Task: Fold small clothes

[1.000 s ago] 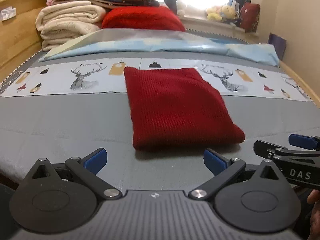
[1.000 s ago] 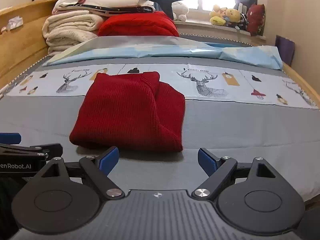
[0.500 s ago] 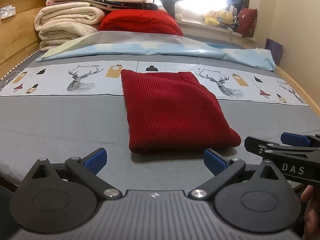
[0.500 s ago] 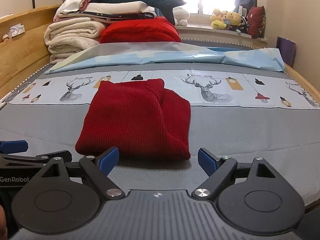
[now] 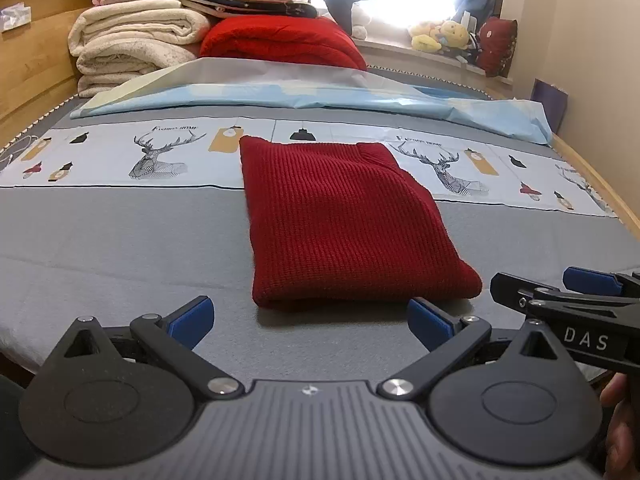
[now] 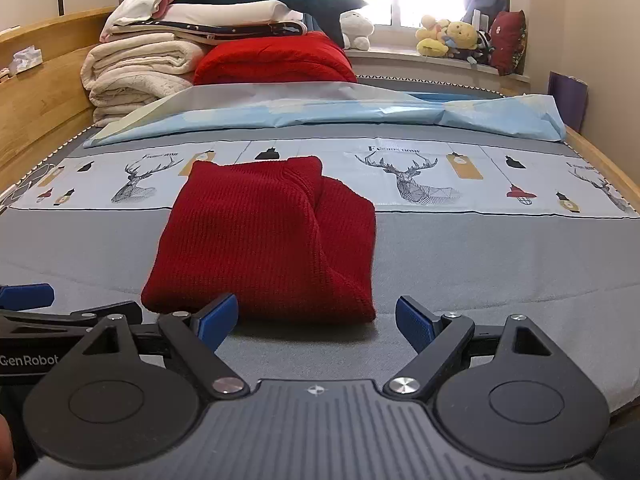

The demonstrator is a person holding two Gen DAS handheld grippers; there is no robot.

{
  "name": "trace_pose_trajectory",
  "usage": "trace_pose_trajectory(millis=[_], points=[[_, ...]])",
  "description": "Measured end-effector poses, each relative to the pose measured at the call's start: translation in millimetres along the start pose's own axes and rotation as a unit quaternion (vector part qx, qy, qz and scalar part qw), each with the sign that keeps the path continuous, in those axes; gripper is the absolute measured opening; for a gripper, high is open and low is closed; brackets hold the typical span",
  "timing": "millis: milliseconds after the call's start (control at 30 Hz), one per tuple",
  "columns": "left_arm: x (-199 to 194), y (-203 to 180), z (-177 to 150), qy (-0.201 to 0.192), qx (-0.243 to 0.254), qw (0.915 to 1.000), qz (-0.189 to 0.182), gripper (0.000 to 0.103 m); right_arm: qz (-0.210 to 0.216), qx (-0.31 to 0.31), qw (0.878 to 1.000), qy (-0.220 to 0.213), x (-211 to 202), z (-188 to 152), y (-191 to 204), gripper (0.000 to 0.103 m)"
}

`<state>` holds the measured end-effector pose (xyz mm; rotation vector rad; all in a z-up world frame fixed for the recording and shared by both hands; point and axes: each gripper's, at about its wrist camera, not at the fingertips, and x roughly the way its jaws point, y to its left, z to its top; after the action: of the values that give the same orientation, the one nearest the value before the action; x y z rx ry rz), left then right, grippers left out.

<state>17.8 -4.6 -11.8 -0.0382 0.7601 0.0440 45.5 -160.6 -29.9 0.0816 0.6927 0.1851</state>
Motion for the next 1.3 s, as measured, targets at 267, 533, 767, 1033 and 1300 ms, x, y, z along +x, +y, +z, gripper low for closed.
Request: trace_pose_trajectory(millis=[267, 533, 767, 1033, 1300], points=[[1.4, 2.1, 1.1, 0.001, -0.002, 1.0, -0.001, 0.103, -0.001, 0.001, 1.0, -0.001, 0.4, 0.1, 1.1, 0.087], [2.0, 2.4, 1.9, 0.002, -0.005, 1.0, -0.001, 0.103, -0.002, 0.001, 1.0, -0.003, 0.0, 0.9, 2.2, 0.087], [2.2, 1.4, 2.5, 0.002, -0.005, 1.0, -0.001, 0.103, -0.001, 0.0, 1.0, -0.003, -0.1, 0.9, 1.5, 0.087], [2.7, 0.5, 2.8, 0.001, -0.006, 1.0, -0.001, 0.103, -0.001, 0.0, 1.0, -0.003, -0.1, 1.0, 1.2, 0.087], [2.7, 0.6, 2.7, 0.001, -0.005, 1.0, -0.001, 0.103, -0.001, 0.0, 1.0, -0.003, -0.1, 1.0, 1.3, 0.087]])
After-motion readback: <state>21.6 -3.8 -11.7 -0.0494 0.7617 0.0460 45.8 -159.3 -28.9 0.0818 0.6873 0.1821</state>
